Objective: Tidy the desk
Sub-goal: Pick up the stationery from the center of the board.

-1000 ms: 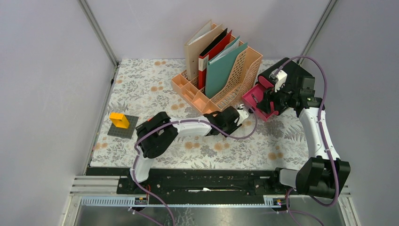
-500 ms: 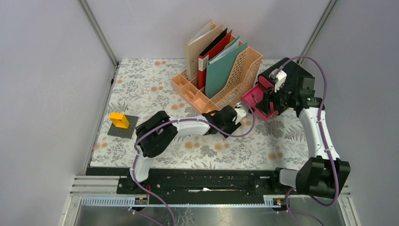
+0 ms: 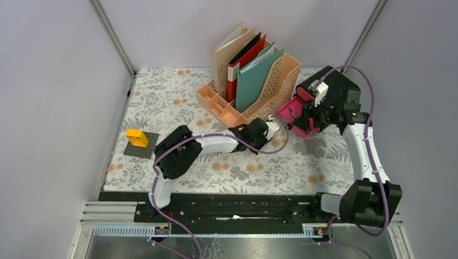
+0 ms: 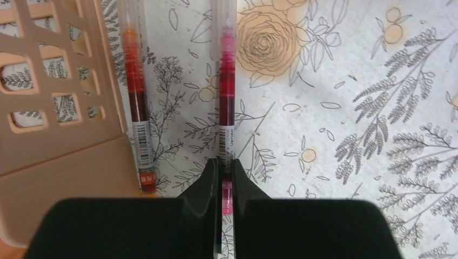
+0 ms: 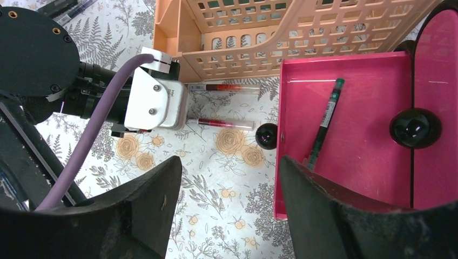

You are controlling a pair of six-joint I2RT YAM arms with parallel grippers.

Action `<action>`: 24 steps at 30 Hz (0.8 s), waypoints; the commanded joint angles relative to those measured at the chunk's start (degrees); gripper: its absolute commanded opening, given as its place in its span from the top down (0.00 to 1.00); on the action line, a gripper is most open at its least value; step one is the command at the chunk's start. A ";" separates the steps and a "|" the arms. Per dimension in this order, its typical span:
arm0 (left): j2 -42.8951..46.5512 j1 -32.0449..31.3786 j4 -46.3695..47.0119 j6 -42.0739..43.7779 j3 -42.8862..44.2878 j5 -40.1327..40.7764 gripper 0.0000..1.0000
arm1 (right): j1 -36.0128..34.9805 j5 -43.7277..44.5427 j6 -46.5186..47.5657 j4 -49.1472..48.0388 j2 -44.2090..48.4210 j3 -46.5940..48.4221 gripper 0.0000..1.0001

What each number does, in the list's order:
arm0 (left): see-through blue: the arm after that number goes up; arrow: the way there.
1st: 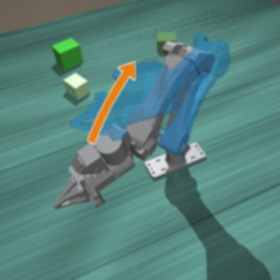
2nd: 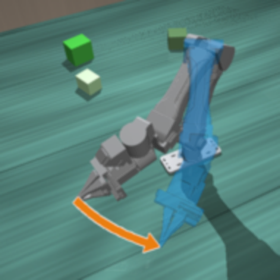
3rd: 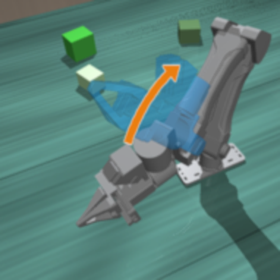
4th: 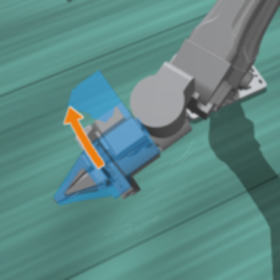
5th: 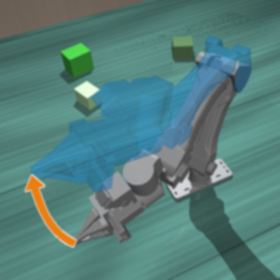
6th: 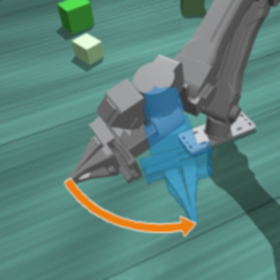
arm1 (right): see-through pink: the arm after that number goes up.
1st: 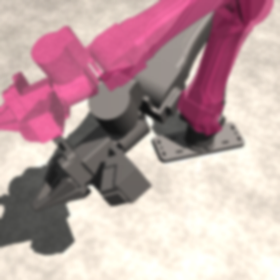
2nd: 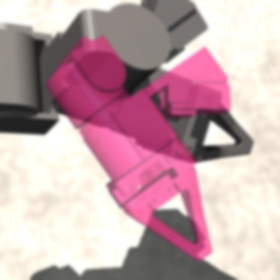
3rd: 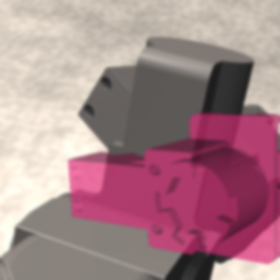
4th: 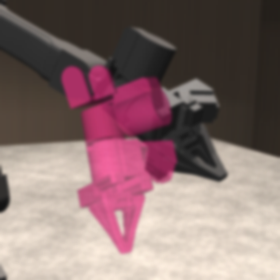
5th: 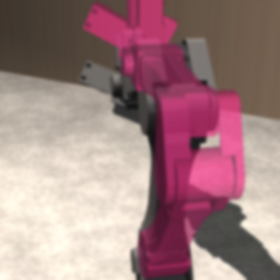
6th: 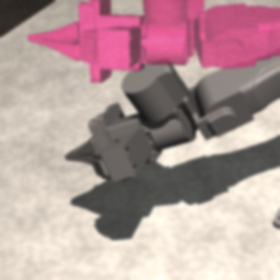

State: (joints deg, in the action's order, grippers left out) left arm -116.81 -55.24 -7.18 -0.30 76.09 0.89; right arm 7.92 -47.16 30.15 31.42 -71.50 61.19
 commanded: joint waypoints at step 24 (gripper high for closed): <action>44.47 3.38 54.04 -36.35 -46.97 -2.34 1.00 | -3.07 -31.18 -43.95 -44.85 -0.32 -16.34 0.38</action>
State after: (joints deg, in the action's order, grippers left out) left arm -76.12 -52.75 28.75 -27.90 33.47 -5.21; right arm 7.33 -73.30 9.72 12.53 -71.53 49.41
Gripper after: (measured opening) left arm 0.063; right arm 0.626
